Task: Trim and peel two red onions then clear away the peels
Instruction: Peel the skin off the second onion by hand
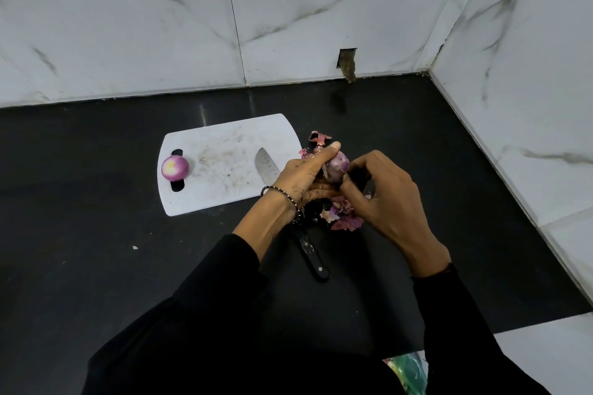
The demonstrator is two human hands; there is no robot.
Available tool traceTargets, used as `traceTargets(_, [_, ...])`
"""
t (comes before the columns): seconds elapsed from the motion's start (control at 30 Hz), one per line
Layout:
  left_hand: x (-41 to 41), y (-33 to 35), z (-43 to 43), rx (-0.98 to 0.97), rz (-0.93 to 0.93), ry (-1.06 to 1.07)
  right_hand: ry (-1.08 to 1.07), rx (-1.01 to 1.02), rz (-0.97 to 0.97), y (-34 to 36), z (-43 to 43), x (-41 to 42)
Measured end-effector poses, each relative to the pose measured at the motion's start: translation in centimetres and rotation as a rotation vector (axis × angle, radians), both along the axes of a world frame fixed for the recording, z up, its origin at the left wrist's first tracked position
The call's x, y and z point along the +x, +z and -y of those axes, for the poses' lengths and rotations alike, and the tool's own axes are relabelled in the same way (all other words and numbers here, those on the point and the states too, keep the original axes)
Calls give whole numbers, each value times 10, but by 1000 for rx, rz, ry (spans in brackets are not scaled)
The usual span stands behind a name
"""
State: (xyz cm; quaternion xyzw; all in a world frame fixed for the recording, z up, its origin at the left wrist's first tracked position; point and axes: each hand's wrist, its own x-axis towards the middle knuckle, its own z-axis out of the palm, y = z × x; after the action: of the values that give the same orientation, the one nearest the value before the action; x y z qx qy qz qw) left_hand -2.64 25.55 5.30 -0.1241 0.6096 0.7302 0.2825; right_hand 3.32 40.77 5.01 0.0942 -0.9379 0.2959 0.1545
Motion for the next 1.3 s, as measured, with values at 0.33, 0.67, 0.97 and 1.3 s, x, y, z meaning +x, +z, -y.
traceTargets(0.33, [-1, -3, 6, 48, 60, 42, -14, -29, 29, -5, -3, 9])
traceTargets(0.67, [0, -9, 9, 125, 72, 5, -105, -117, -21, -7, -6, 10])
traceTargets(0.97, [3, -8, 11, 138, -2, -49, -83, -259, 1, 3, 6, 5])
traceTargets(1.3, [3, -8, 12, 128, -27, 5, -39, -275, 100, -4, 8, 9])
